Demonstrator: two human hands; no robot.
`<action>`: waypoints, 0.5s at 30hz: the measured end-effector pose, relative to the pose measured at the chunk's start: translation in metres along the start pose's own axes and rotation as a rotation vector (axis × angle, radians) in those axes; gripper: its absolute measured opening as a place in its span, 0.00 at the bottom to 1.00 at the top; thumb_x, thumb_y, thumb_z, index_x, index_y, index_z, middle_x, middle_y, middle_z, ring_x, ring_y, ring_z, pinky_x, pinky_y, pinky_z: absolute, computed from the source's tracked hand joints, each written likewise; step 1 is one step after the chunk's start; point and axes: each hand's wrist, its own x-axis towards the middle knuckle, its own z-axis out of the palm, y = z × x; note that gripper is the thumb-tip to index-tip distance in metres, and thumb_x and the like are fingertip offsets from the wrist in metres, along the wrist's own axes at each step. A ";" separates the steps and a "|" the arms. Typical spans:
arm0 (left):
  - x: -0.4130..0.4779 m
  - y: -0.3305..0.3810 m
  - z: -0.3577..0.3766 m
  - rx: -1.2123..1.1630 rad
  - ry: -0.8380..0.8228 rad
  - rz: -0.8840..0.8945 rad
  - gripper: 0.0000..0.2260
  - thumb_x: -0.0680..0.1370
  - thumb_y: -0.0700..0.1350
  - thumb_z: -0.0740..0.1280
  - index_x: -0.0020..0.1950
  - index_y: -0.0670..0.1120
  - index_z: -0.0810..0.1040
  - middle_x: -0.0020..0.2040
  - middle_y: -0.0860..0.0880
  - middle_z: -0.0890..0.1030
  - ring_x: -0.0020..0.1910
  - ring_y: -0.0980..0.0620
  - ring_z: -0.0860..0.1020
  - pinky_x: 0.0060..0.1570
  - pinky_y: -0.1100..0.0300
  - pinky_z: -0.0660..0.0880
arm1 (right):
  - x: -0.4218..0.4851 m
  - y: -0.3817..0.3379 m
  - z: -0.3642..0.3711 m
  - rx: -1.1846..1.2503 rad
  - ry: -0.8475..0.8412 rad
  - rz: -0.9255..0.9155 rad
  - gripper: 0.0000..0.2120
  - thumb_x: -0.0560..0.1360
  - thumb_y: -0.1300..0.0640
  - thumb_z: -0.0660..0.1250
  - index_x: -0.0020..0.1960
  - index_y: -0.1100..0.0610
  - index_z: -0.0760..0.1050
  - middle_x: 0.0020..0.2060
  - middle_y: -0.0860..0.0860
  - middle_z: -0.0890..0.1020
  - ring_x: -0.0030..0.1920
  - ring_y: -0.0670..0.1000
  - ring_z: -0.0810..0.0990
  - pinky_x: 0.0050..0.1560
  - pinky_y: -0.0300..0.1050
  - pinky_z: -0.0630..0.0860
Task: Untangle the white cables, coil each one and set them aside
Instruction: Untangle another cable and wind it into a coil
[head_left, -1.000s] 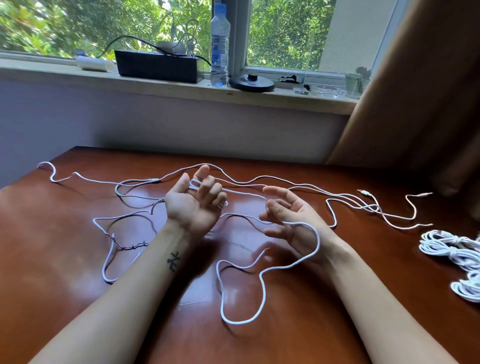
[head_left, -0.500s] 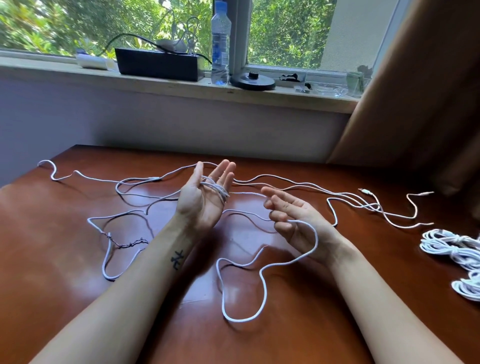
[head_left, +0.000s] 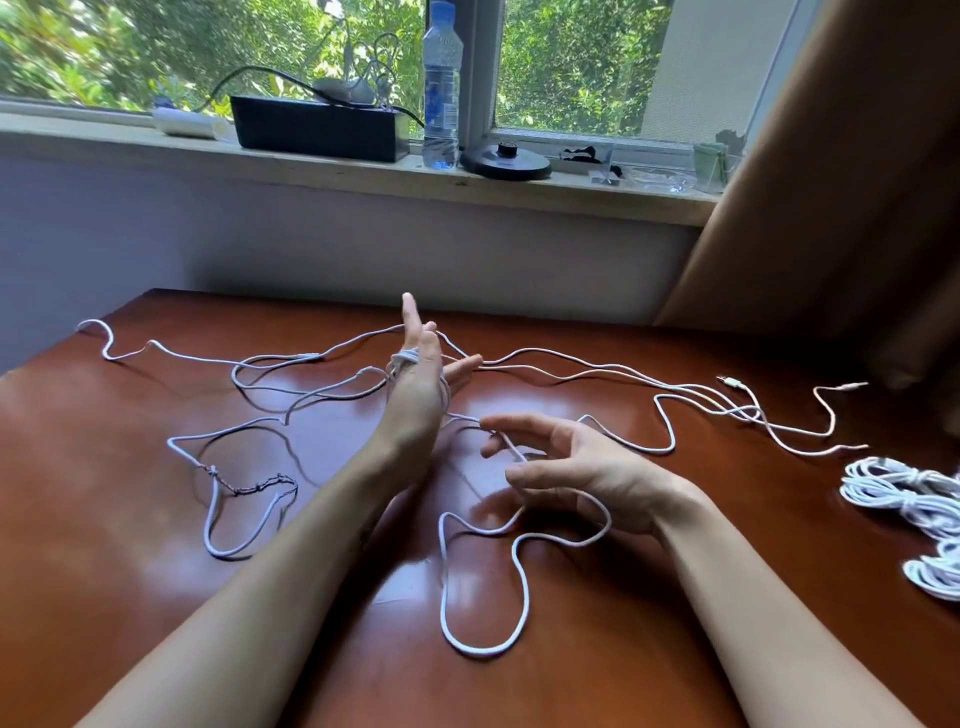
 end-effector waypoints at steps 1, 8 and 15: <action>-0.001 -0.002 0.000 0.118 -0.041 0.052 0.25 0.84 0.57 0.51 0.78 0.65 0.43 0.78 0.52 0.59 0.57 0.48 0.83 0.60 0.55 0.78 | 0.000 0.000 -0.001 0.009 -0.008 -0.006 0.26 0.76 0.71 0.69 0.71 0.55 0.74 0.64 0.56 0.80 0.55 0.55 0.81 0.57 0.49 0.81; -0.010 -0.008 -0.004 0.562 -0.204 0.210 0.25 0.83 0.56 0.51 0.79 0.66 0.50 0.73 0.51 0.68 0.40 0.49 0.80 0.42 0.61 0.77 | -0.009 -0.008 -0.007 0.040 -0.093 0.064 0.26 0.78 0.70 0.66 0.74 0.55 0.70 0.68 0.53 0.78 0.60 0.56 0.82 0.46 0.41 0.82; -0.013 -0.009 -0.007 0.860 -0.205 0.215 0.23 0.83 0.59 0.48 0.79 0.65 0.55 0.42 0.55 0.81 0.46 0.57 0.76 0.51 0.61 0.69 | -0.007 -0.009 -0.014 -0.038 -0.004 0.102 0.20 0.80 0.61 0.66 0.71 0.57 0.73 0.62 0.55 0.83 0.35 0.44 0.81 0.20 0.31 0.66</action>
